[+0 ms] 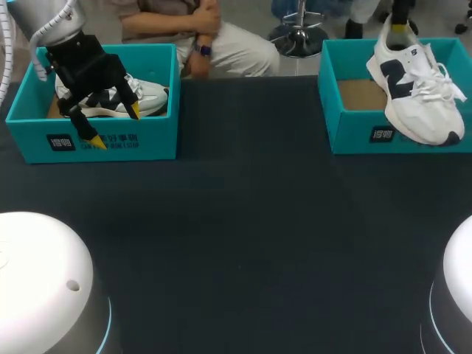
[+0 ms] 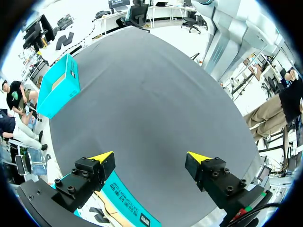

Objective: Take the shoe out of the shoebox, open the shoe tongue, remove and reinsert the insole, then place the shoe into the shoebox

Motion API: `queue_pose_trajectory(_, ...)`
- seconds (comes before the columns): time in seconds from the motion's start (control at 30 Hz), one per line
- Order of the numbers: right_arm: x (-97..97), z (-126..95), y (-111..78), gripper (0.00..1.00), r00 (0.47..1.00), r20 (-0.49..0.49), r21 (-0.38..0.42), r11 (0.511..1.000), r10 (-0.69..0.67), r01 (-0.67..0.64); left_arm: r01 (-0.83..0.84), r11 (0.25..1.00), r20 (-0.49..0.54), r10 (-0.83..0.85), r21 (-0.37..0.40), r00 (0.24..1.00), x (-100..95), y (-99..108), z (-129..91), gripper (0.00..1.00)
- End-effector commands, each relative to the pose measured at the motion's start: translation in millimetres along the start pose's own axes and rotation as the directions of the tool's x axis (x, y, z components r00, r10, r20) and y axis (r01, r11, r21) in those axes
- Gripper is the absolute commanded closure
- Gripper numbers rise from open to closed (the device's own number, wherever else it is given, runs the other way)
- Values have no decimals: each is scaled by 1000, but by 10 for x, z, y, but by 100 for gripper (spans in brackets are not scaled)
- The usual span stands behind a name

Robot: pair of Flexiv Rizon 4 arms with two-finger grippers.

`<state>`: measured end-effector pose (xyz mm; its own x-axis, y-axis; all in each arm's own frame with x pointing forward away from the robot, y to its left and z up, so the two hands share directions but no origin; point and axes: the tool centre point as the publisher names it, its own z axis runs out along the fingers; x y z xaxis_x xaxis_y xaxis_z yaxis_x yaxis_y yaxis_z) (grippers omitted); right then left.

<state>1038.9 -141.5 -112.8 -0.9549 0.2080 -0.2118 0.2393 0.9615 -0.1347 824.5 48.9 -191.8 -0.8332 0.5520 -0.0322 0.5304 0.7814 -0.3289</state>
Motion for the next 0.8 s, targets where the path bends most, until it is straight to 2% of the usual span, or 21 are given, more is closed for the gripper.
queue_pose_trajectory(0.03,-234,77,-245,100,1000,-20,-24,1000,14,-14,0,1000,-3,0,-2,1000,-6,2,-1,0)
queue_pose_trajectory(0.2,-513,261,-502,100,997,-30,-29,997,73,-74,0,1000,-3,0,-2,1000,-6,2,-1,0)
queue_pose_trajectory(0.5,-824,507,-643,100,988,-66,-7,990,139,-140,0,1000,-3,0,-2,1000,-6,2,-1,0)
queue_pose_trajectory(0.8,-891,568,-693,100,979,-93,20,983,181,-180,0,1000,-3,0,-2,1000,-6,2,-1,0)
